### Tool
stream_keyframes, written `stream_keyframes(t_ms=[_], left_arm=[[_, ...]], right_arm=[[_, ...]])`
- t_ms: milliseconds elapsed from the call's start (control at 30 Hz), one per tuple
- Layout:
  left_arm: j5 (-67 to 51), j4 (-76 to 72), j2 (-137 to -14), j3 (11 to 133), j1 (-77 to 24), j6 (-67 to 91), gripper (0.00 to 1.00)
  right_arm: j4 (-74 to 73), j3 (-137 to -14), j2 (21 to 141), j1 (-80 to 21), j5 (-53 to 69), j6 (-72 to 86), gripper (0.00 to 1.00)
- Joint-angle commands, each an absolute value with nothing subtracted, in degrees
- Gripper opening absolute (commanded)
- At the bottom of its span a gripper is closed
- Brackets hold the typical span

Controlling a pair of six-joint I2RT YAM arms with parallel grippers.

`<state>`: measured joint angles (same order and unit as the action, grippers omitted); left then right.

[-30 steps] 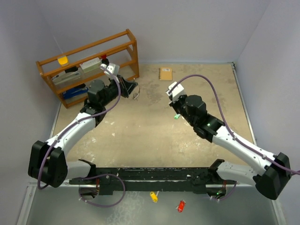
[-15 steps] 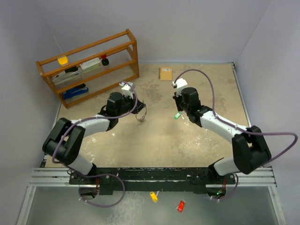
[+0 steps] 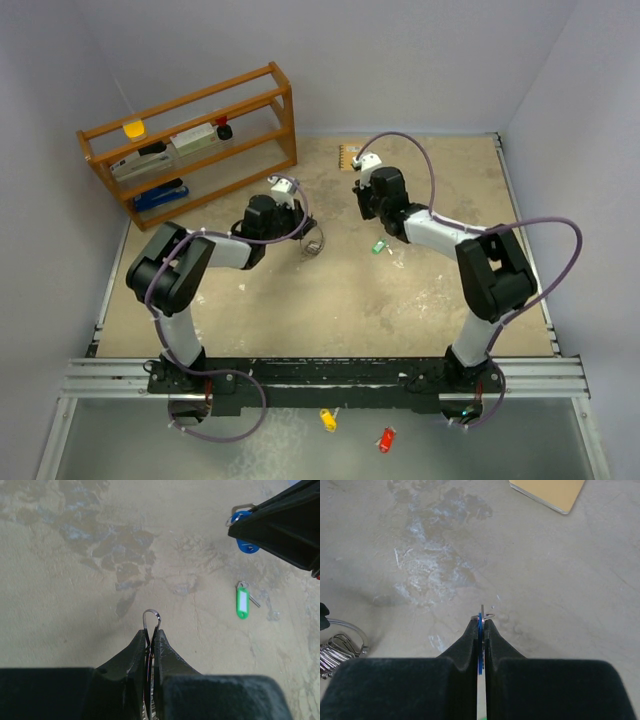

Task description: Remove the keys from the keyring

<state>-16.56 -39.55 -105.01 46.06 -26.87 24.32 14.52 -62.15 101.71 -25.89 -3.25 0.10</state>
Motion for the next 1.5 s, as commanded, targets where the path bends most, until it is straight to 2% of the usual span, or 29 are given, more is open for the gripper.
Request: stream_keyframes(t_ms=[0,200,300,433,467,500,567,633,767,967,1267,1467], left_arm=[[-15.0,-41.8,-107.4,50.9,-26.2,20.9,0.00],[-15.2,-41.5,-111.8,52.5,-24.7,22.3,0.03],[-15.1,-41.6,-112.9,52.5,-24.2,23.0,0.14],[-14.4,-40.4,-113.0,52.7,-24.2,23.1,0.25],[-14.2,-40.0,-112.9,52.8,-24.2,22.9,0.41],[-14.0,-39.5,-112.6,52.9,-24.2,22.7,0.49],[-13.5,-38.0,-112.2,53.3,-24.3,22.2,0.57],[-13.4,-36.6,-111.4,53.4,-24.1,21.7,0.61],[-12.4,-34.6,-107.8,52.8,-24.2,20.6,0.66],[-7.4,-28.1,-99.4,52.2,-24.2,16.6,0.70],[5.9,-22.2,-86.7,47.7,-24.2,11.7,0.73],[17.4,-24.6,-79.3,41.6,-24.2,12.1,0.75]], right_arm=[[16.5,-66.4,105.8,-25.4,-1.8,0.3,0.00],[16.6,-68.6,110.6,-24.5,-1.2,1.5,0.00],[16.4,-69.8,112.5,-24.0,-0.3,2.0,0.01],[14.5,-72.3,114.7,-23.6,0.1,2.3,0.22],[14.5,-72.4,114.8,-23.5,0.3,2.2,0.29],[14.7,-72.5,114.8,-23.4,0.5,2.1,0.38],[15.1,-72.5,114.6,-23.3,0.7,2.0,0.54],[15.1,-72.6,114.0,-23.3,1.0,1.8,0.60],[15.8,-71.4,110.2,-23.3,1.0,1.5,0.68],[18.6,-65.4,98.4,-23.3,-2.0,0.8,0.70],[29.3,-44.0,74.6,-23.3,-19.4,-0.4,0.80],[38.4,-29.0,58.0,-23.3,-30.6,0.2,0.88]])
